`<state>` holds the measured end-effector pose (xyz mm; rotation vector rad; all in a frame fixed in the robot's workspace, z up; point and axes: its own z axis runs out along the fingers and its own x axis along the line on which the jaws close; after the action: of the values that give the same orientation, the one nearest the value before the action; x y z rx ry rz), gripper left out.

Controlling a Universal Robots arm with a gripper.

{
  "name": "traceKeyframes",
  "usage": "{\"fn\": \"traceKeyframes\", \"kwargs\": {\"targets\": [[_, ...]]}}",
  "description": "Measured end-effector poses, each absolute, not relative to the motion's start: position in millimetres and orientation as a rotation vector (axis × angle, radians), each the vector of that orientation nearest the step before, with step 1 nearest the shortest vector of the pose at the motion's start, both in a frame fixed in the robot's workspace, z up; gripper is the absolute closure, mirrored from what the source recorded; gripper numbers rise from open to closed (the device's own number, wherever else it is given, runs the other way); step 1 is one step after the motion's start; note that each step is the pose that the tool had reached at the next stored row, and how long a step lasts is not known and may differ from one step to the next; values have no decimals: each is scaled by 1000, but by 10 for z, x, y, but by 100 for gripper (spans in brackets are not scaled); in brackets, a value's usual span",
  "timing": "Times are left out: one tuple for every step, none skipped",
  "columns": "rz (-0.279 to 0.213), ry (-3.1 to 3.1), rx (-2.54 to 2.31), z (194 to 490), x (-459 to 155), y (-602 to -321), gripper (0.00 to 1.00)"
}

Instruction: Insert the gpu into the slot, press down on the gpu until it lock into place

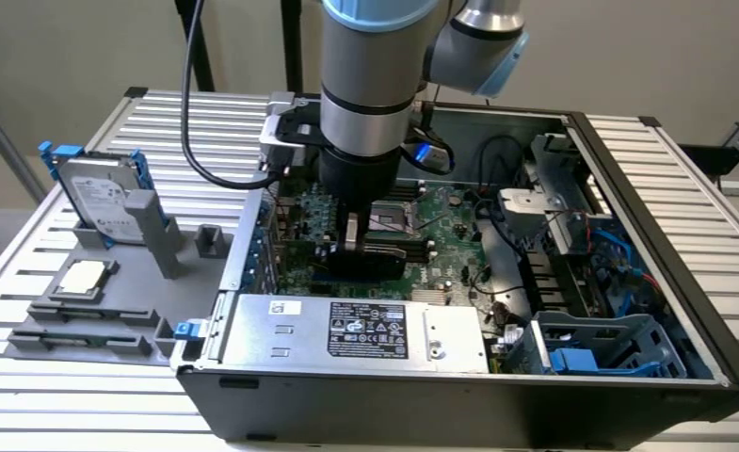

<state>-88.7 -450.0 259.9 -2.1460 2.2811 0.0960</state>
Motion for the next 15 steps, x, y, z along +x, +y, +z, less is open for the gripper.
{"fn": "traceKeyframes", "kwargs": {"targets": [[96,2281,-2146,2599,-887,-4500,74],[97,2281,-2146,2599,-887,-4499,74],[97,2281,-2146,2599,-887,-4499,74],[97,2281,-2146,2599,-887,-4499,74],[97,2282,-2146,2599,-887,-4499,74],[97,2282,-2146,2599,-886,-4499,74],[97,2282,-2147,2599,-886,-4499,74],[97,2282,-2146,2599,-887,-4499,74],[97,2282,-2147,2599,-886,-4499,74],[98,2282,-2147,2604,-886,-4499,74],[99,2280,-2145,2614,-885,-4496,74],[99,2281,-2146,2636,-886,-4497,74],[98,2282,-2147,2656,-886,-4499,74],[98,2282,-2147,2661,-886,-4499,74],[99,2282,-2147,2661,-886,-4499,74]]}}
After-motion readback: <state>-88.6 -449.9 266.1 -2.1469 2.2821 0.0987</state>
